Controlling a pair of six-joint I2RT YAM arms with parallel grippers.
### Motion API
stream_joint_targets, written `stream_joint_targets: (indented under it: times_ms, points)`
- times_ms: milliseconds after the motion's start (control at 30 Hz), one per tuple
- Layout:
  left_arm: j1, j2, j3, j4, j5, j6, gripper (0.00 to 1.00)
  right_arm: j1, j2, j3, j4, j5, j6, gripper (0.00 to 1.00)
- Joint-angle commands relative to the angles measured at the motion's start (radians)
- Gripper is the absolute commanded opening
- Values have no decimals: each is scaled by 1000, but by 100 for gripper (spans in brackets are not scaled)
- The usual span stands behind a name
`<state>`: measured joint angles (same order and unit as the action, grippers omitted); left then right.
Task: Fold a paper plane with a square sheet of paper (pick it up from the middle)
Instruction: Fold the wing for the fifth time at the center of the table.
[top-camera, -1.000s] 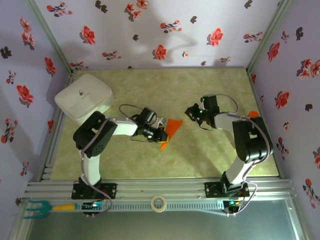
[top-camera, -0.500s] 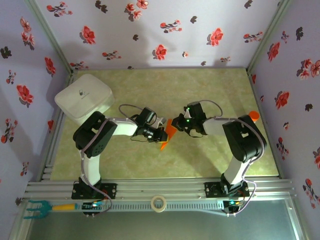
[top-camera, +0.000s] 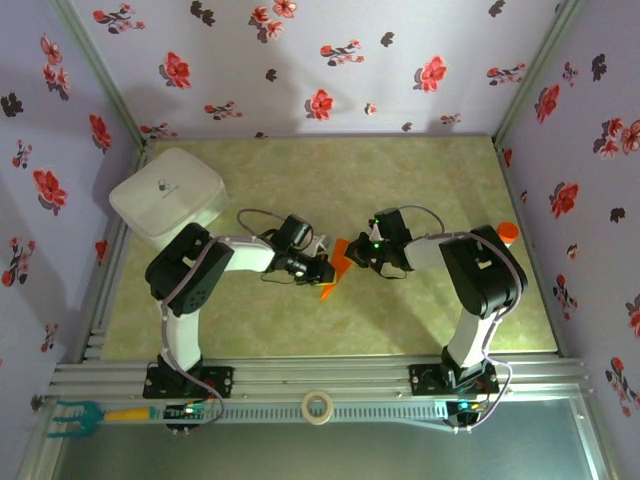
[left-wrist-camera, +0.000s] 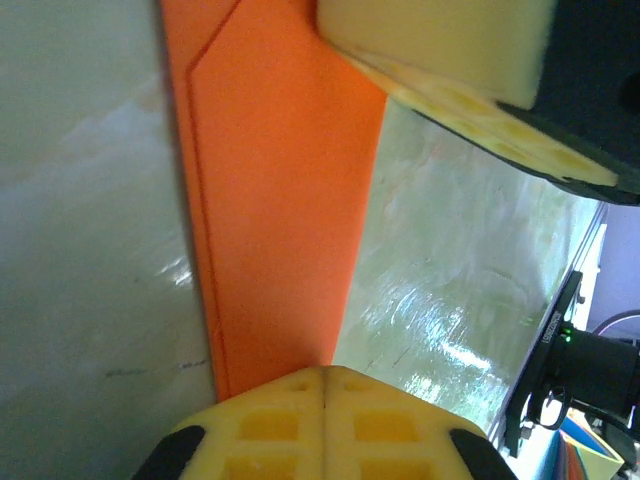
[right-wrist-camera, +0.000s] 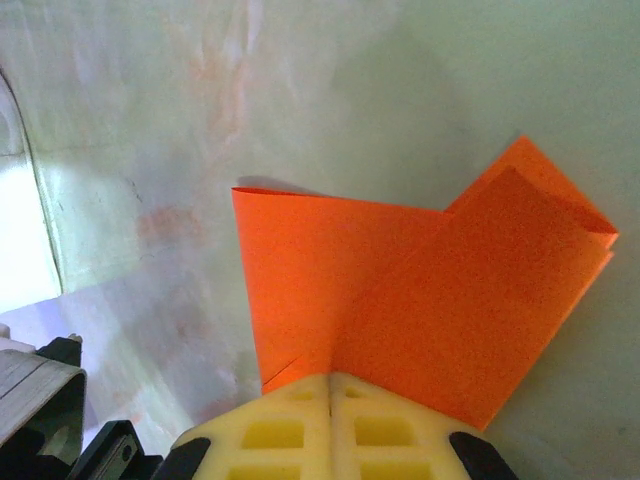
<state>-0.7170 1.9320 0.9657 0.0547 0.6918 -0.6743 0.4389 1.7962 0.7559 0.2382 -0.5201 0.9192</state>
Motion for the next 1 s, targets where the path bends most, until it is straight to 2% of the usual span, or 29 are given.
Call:
stream_joint_targets:
  times_ms: [0,200,400,533,700,967]
  points:
    - [-5,-49,18,-68,-12,-41,0,-11,39,-38,-32,43,-15,0]
    - [-5,-48,93,-83,-11,-46,1,-11,36,-35,-40,48,-17,0]
    - [-21,38,183,-102,9,-46,4,-11,37,-38,-39,49,-11,0]
    - [-31,93,234,-187,-25,-10,5,-11,38,-42,-40,55,-12,0]
    - [-33,113,205,-276,-87,49,6,-10,44,-45,-42,60,-11,0]
    - [-39,66,124,-317,-127,97,7,-10,48,-41,-70,71,-28,0]
